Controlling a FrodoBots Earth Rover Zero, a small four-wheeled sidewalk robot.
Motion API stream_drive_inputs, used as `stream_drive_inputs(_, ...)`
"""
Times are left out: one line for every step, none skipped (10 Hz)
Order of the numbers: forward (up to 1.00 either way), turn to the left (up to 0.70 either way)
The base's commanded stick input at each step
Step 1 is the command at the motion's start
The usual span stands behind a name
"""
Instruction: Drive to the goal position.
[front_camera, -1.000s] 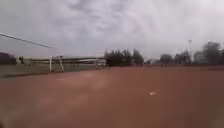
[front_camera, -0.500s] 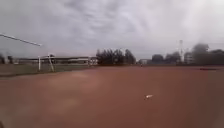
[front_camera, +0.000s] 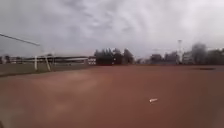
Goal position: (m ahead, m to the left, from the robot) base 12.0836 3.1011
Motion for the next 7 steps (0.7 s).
stream_drive_inputs(0.50, 0.00)
stream_drive_inputs(0.50, 0.00)
stream_drive_inputs(0.50, 0.00)
stream_drive_inputs(0.50, 0.00)
stream_drive_inputs(0.50, 0.00)
stream_drive_inputs(0.50, 0.00)
stream_drive_inputs(0.50, 0.00)
